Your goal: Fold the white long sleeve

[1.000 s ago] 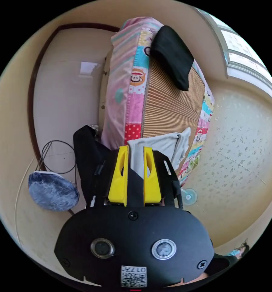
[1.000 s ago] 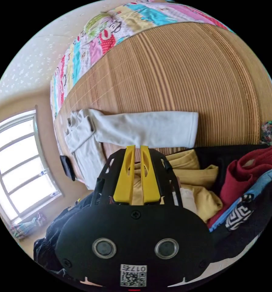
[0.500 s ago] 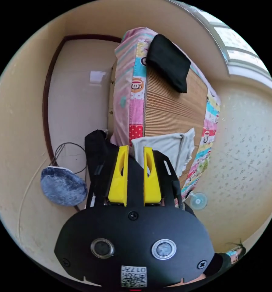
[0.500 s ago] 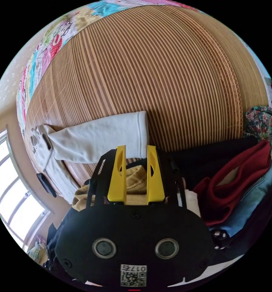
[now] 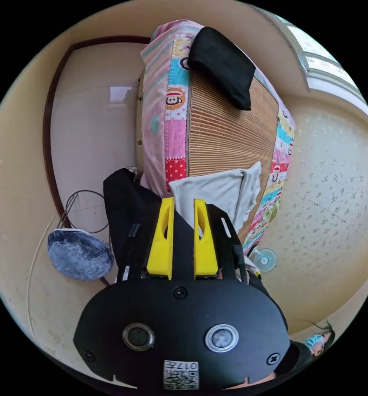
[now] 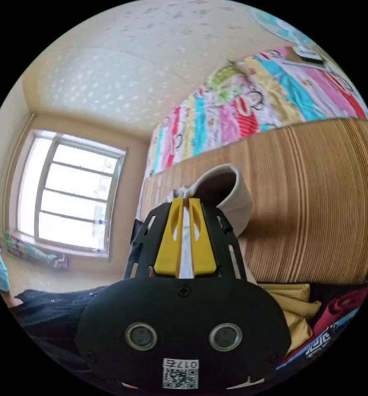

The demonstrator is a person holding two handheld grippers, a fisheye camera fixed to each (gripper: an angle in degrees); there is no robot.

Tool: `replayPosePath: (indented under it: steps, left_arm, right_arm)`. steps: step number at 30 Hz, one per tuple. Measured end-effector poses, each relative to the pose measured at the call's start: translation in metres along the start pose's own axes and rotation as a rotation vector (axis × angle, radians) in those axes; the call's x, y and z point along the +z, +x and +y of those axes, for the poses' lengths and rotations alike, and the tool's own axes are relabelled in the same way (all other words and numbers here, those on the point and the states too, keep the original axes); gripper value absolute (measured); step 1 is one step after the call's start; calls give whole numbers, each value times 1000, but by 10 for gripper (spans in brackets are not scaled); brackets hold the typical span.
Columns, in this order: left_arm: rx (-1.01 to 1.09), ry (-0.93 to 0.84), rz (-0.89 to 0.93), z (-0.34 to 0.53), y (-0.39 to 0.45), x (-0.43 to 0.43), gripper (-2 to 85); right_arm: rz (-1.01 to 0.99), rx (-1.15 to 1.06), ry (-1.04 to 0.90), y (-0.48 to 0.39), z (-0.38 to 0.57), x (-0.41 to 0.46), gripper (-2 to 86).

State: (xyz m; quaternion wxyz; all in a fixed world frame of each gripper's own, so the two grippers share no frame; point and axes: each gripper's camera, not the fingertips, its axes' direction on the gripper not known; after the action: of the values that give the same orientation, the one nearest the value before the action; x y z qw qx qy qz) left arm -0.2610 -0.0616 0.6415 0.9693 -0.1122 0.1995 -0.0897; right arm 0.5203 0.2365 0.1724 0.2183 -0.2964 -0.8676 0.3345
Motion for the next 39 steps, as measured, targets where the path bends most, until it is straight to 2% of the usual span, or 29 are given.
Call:
replayPosePath:
  steps: [3,4,6,8,11,14,18,22,24,27,29,32,35,39]
  left_arm:
    - [-12,7,24,-10,-4,-1,79]
    - [-20,0,25,-15,-5,0,79]
    - [-30,-13,42,-22,-6,2,79]
    - [-31,-10,82,-32,-4,-2,80]
    - [6,-20,105,-49,-1,-12,80]
    - [10,-67,40,-64,-6,-19,81]
    - [-40,-110,-10,-85,-16,-28,82]
    - [-10,-135,-23,-122,10,-40,83]
    - [77,-195,-60,-143,37,-37,83]
    - [363,-402,-166,-172,103,-19,81]
    - [644,-617,-411,-174,154,6,83]
    - [930,-828,-734,-154,185,34,96]
    - [1070,-960,-851,-138,188,50,100]
    - [1044,-1008,-809,-140,178,55,100]
  right_arm:
    - [-125,-298,-152,-138,-25,75,21]
    - [-165,-332,-180,-160,-27,94,20]
    - [-466,-484,-247,-224,-24,155,15]
    - [-597,-490,-232,-236,-20,175,11]
    - [-482,-299,-222,-200,-9,201,7]
    - [-286,-143,-342,-129,19,227,6]
    - [20,204,-542,-11,84,238,7]
    - [66,361,-625,40,143,224,11]
    - [85,433,-634,57,175,214,17]
    - [89,524,-679,73,208,210,34]
    - [108,567,-702,81,223,206,50]
    - [142,628,-737,92,239,200,73]
    - [162,669,-776,102,249,195,84]
    - [184,741,-787,102,252,176,92]
